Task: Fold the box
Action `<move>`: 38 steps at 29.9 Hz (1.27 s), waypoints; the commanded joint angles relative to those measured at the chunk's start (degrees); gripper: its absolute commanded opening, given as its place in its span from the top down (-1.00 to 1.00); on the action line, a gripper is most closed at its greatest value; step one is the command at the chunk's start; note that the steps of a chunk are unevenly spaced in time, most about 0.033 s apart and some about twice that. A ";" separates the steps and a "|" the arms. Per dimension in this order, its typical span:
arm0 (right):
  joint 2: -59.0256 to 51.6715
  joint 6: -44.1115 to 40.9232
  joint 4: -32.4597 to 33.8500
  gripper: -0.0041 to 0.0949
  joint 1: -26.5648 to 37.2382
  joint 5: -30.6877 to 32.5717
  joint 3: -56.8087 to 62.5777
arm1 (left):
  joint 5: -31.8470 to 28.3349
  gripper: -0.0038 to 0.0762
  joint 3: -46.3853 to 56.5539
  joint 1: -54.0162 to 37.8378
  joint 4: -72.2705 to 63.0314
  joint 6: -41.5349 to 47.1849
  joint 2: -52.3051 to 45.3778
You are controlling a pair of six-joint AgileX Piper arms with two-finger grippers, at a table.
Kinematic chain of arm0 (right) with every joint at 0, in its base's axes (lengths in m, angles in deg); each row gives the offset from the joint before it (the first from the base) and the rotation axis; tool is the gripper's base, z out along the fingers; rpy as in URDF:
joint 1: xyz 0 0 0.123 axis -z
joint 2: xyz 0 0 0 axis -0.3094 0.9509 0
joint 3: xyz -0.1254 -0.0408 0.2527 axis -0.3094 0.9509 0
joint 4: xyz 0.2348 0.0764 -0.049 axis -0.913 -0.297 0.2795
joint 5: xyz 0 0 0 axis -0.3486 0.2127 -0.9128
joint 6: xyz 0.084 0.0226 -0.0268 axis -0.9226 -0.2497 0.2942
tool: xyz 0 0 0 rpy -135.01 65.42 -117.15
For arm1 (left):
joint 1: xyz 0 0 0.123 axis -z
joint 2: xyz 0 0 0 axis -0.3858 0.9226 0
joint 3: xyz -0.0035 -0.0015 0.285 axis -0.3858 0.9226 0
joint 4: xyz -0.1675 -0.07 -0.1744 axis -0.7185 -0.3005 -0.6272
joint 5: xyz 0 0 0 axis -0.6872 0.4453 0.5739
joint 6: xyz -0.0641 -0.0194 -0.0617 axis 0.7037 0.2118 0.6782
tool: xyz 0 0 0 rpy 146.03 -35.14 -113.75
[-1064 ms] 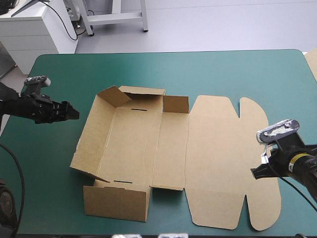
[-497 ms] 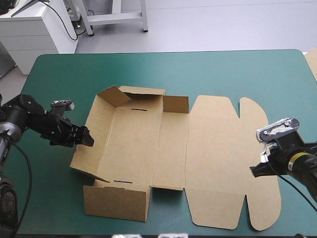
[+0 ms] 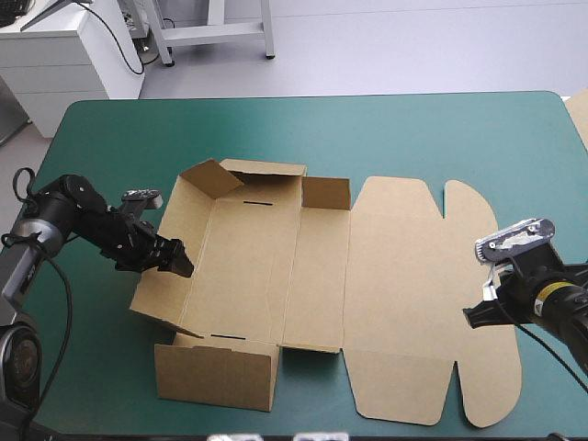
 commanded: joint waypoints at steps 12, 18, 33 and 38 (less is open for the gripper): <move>-0.20 -0.34 1.40 0.95 0.06 -2.51 -1.39 | 4.02 0.75 -1.15 0.33 -2.04 1.60 -1.08; -0.20 -0.34 1.40 0.95 0.06 -2.51 -1.39 | 4.51 0.92 -0.33 0.33 -2.04 2.86 1.20; -0.20 -0.34 1.40 0.95 0.06 -2.72 -1.39 | 4.52 0.92 -4.03 1.35 -1.05 -2.59 -0.86; -0.20 -0.34 1.40 0.95 0.06 -3.96 -1.39 | 4.18 0.92 -11.12 4.82 2.95 -3.84 -3.81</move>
